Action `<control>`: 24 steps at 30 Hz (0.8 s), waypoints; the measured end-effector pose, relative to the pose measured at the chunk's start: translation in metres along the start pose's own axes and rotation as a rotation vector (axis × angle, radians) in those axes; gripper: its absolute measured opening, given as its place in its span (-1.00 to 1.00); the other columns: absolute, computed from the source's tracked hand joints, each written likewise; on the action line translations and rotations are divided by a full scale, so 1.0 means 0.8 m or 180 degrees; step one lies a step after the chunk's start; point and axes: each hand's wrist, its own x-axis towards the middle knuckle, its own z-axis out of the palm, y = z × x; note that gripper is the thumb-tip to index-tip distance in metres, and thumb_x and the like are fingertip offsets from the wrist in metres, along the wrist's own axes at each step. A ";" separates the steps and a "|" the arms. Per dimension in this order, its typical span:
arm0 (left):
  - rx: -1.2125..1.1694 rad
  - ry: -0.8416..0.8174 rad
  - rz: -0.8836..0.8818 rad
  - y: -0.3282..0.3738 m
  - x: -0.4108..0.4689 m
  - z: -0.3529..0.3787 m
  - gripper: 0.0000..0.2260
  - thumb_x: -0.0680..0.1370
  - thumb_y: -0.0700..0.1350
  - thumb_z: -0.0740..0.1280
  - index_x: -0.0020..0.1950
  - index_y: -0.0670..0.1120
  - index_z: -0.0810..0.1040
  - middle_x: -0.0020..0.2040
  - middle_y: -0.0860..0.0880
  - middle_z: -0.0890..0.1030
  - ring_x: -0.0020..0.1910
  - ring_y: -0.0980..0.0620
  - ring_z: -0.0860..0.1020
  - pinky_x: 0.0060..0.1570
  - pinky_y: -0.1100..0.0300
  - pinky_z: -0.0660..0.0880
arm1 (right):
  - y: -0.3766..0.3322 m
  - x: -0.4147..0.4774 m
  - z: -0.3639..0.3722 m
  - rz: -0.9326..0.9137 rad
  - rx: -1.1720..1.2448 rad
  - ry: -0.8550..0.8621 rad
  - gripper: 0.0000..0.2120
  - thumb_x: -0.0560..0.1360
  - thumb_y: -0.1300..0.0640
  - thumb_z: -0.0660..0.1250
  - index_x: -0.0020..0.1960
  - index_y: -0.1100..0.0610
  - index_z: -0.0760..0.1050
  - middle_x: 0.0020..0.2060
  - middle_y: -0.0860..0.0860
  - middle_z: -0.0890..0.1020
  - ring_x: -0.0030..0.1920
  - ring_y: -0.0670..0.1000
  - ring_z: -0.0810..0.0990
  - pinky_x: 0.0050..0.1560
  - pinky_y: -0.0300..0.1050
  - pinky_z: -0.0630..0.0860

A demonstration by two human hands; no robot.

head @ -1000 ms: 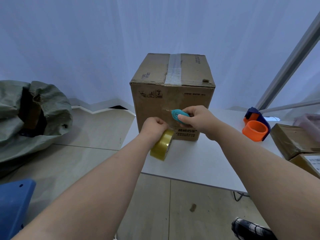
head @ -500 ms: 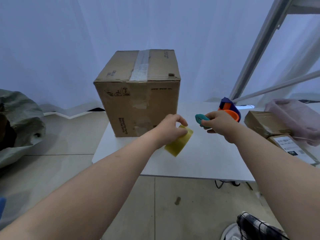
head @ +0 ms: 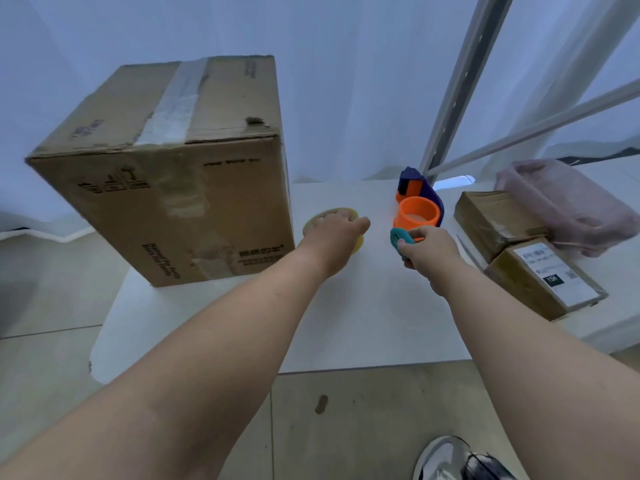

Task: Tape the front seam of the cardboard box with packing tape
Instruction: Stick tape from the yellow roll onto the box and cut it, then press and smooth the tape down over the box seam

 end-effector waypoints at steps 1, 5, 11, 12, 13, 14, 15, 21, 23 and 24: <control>0.0059 -0.0028 0.0039 -0.001 0.002 0.006 -0.56 0.46 -0.38 0.22 0.30 -0.08 0.36 0.19 -0.18 0.42 0.11 -0.23 0.46 0.09 -0.09 0.46 | 0.004 0.003 0.001 0.0007 -0.0031 -0.0021 -0.74 0.51 0.21 0.32 0.20 0.17 0.49 0.01 0.11 0.51 -0.04 0.11 0.57 0.11 0.11 0.58; 0.0139 -0.0085 0.0343 0.006 -0.008 0.029 -0.68 0.52 -0.32 0.20 0.24 -0.07 0.43 0.14 -0.13 0.42 0.01 -0.16 0.46 -0.01 0.06 0.33 | 0.023 0.006 0.001 0.0281 -0.0409 -0.0395 -0.70 0.48 0.19 0.36 0.20 0.22 0.51 0.07 0.17 0.58 0.05 0.18 0.59 0.12 0.09 0.57; 0.0400 -0.0061 0.0462 0.012 -0.030 0.033 -0.69 0.56 -0.28 0.14 0.27 -0.06 0.40 0.15 -0.13 0.42 -0.02 -0.13 0.44 -0.09 0.10 0.23 | 0.027 -0.003 -0.004 0.0547 -0.0672 -0.0645 -0.70 0.46 0.18 0.40 0.15 0.28 0.51 0.00 0.21 0.61 -0.02 0.17 0.64 0.07 0.03 0.61; 0.0335 -0.0061 0.0436 0.013 -0.032 0.031 -0.65 0.55 -0.30 0.14 0.31 -0.05 0.37 0.17 -0.14 0.42 0.03 -0.15 0.47 -0.05 0.08 0.27 | 0.027 -0.006 -0.004 0.0564 -0.0792 -0.0681 -0.69 0.46 0.16 0.41 0.14 0.29 0.50 0.00 0.22 0.63 -0.02 0.18 0.66 0.07 0.03 0.61; 0.0246 -0.0065 0.0413 0.014 -0.034 0.029 -0.59 0.54 -0.32 0.14 0.36 -0.03 0.32 0.19 -0.14 0.42 0.07 -0.17 0.48 0.01 0.06 0.31 | 0.027 -0.008 -0.004 0.0559 -0.0948 -0.0693 -0.67 0.46 0.14 0.40 0.14 0.29 0.49 -0.01 0.23 0.64 -0.03 0.18 0.67 0.07 0.05 0.61; 0.0165 -0.0091 0.0389 0.015 -0.035 0.028 -0.53 0.54 -0.34 0.14 0.41 -0.01 0.26 0.22 -0.15 0.42 0.10 -0.18 0.49 0.06 0.03 0.35 | 0.026 -0.010 -0.005 0.0533 -0.1103 -0.0679 -0.65 0.46 0.11 0.40 0.15 0.29 0.47 -0.01 0.23 0.64 -0.03 0.18 0.67 0.06 0.06 0.61; 0.0127 -0.0137 0.0371 0.016 -0.037 0.027 -0.47 0.54 -0.34 0.15 0.46 0.01 0.19 0.25 -0.15 0.42 0.12 -0.19 0.50 0.09 0.01 0.37 | 0.024 -0.010 -0.006 0.0491 -0.1243 -0.0646 -0.63 0.47 0.08 0.39 0.16 0.28 0.45 0.00 0.23 0.63 -0.04 0.18 0.67 0.06 0.07 0.61; 0.0202 -0.0080 0.0430 0.013 -0.052 -0.001 -0.40 0.53 -0.05 0.33 0.50 -0.01 0.13 0.30 -0.13 0.43 0.25 -0.14 0.45 0.21 0.00 0.41 | -0.011 -0.022 -0.015 0.0028 -0.1563 -0.0467 -0.65 0.49 0.06 0.34 0.18 0.26 0.45 0.04 0.21 0.60 -0.02 0.17 0.64 0.09 0.08 0.60; 0.0329 0.0077 0.0536 0.009 -0.061 -0.020 -0.47 0.55 -0.05 0.29 0.48 -0.02 0.19 0.25 -0.11 0.45 0.19 -0.13 0.46 0.13 0.02 0.42 | -0.026 -0.035 -0.015 -0.0211 -0.1616 -0.0420 -0.67 0.50 0.09 0.31 0.19 0.27 0.45 0.06 0.21 0.58 0.03 0.18 0.60 0.12 0.08 0.57; 0.0403 0.0149 0.0590 0.006 -0.067 -0.031 -0.49 0.55 -0.05 0.29 0.46 -0.02 0.22 0.24 -0.11 0.46 0.17 -0.13 0.47 0.11 0.02 0.42 | -0.034 -0.042 -0.015 -0.0354 -0.1683 -0.0408 -0.67 0.51 0.10 0.30 0.19 0.27 0.46 0.08 0.21 0.57 0.06 0.20 0.58 0.13 0.09 0.56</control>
